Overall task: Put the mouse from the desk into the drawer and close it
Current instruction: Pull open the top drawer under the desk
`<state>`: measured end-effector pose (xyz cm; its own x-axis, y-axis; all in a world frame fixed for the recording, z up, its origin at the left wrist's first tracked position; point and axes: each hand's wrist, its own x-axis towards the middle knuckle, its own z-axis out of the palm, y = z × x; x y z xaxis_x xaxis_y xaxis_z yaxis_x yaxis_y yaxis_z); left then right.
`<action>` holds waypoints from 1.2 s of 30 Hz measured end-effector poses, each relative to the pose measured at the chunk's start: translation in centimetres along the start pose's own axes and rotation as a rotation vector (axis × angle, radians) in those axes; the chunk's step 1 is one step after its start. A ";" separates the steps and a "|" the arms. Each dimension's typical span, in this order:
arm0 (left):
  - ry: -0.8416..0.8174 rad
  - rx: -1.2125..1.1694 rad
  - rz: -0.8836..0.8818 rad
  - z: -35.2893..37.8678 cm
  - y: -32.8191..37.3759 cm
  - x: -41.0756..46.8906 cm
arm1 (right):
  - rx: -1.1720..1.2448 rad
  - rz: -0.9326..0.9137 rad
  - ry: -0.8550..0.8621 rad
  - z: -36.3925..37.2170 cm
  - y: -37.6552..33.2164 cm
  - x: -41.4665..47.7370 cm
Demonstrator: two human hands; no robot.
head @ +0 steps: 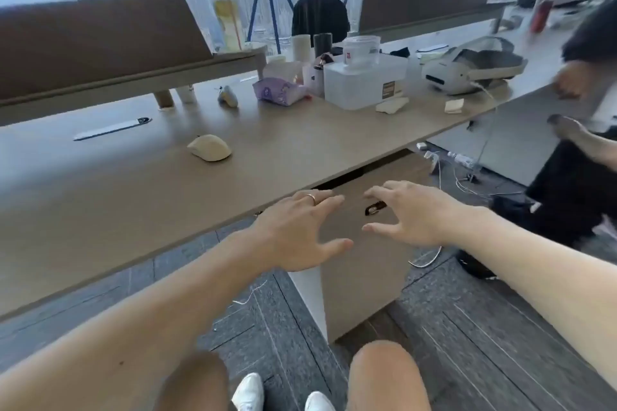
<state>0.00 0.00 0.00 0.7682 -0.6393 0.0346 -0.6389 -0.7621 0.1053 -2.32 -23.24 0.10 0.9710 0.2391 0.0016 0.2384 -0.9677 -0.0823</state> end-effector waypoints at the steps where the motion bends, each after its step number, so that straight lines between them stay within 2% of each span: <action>1: -0.039 -0.011 0.002 0.8 0.3 0.7 | -0.004 0.017 -0.025 0.5 0.6 -0.2; 5: -0.114 -0.033 -0.056 4.1 -0.4 3.0 | 0.006 0.106 -0.145 3.8 3.9 0.1; 11: -0.141 -0.058 -0.125 9.0 -2.4 4.4 | 0.034 0.217 -0.161 8.3 6.6 2.1; 15: -0.048 -0.123 -0.111 10.1 -2.5 4.3 | 0.055 0.237 -0.139 9.4 6.9 4.7; 20: 0.037 -0.156 -0.059 10.5 -3.3 4.1 | 0.230 0.339 -0.113 11.4 7.3 8.4; 22: 0.057 -0.142 -0.057 10.8 -3.4 4.1 | 0.292 0.363 -0.160 12.3 7.1 9.6; 25: 0.101 -0.137 -0.051 11.3 -3.3 4.1 | 0.547 0.515 -0.176 13.5 7.3 11.1; 28: 0.122 -0.132 -0.041 11.7 -3.3 4.1 | 1.071 0.728 -0.104 13.5 6.6 11.9; 30: 0.127 -0.120 -0.044 11.9 -3.4 4.2 | 1.322 0.823 -0.086 13.1 6.0 11.8; 33: 0.143 -0.103 -0.034 12.0 -3.6 4.2 | 1.512 0.798 -0.048 13.2 5.7 11.3; 36: 0.157 -0.112 -0.027 12.2 -3.7 4.2 | 1.564 0.859 0.001 13.9 5.7 11.4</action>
<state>5.09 -1.18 -12.34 0.7877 -0.5881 0.1836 -0.6160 -0.7571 0.2177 9.84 -24.94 -14.18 0.8016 -0.2428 -0.5464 -0.5220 0.1614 -0.8375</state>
